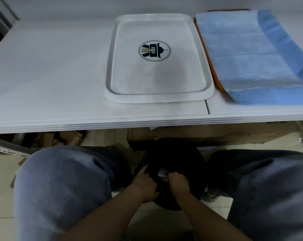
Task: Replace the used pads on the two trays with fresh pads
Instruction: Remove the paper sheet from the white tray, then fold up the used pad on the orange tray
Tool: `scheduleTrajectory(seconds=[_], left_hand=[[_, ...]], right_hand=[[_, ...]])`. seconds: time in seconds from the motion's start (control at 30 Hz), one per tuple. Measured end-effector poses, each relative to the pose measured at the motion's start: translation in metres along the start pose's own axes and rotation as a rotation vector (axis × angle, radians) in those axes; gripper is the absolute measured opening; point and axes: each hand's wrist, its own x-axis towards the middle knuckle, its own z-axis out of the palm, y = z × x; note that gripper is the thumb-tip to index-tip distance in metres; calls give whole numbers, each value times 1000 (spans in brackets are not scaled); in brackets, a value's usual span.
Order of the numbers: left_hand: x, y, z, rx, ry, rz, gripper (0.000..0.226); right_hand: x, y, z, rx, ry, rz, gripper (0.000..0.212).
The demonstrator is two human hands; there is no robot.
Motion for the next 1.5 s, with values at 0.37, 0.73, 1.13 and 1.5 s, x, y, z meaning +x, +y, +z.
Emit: scheduleTrajectory(seconds=[0.37,0.73,1.13,1.5], left_hand=[[6,2,10,-68,51,-2,49],[13,3,9,-29,29,-38,41],[5,-4,-6,-100,154,-102,34],[-36,-7,-72,-182,130,-139,32]], right_hand=[[0,3,8,72,-467,71,52],[-2,3,4,32,-256,-54,50],[-34,-1,-43,-74,-54,-157,38],[-76,8,-120,-32,90,-195,32]])
